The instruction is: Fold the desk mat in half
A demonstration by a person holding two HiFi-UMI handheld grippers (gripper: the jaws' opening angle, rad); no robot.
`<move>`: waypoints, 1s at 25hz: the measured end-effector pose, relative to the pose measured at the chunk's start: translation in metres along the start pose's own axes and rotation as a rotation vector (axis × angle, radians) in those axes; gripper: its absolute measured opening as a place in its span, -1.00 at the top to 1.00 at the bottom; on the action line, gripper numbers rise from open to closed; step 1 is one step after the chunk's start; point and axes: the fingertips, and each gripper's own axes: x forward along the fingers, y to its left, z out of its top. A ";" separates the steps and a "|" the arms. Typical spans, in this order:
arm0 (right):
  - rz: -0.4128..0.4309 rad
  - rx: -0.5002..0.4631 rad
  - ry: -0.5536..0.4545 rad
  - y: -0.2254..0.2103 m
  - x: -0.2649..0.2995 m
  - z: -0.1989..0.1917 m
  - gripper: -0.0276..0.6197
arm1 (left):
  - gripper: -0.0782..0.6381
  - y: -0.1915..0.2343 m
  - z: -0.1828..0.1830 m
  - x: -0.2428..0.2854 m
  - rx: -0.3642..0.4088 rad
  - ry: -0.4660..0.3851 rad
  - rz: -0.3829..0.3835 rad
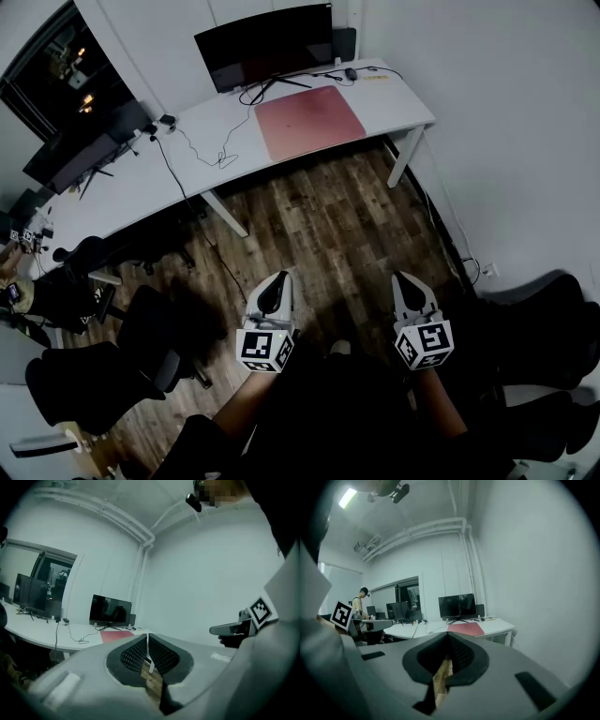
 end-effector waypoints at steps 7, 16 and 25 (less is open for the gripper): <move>-0.015 0.017 0.021 0.001 0.000 -0.007 0.91 | 0.71 0.003 0.000 -0.010 -0.001 0.001 0.009; -0.012 0.007 0.034 -0.004 -0.011 -0.015 0.91 | 0.72 -0.011 -0.004 -0.012 -0.010 -0.002 0.015; -0.006 0.011 0.005 -0.023 -0.025 -0.016 0.91 | 0.71 -0.035 -0.006 -0.009 0.013 -0.007 0.009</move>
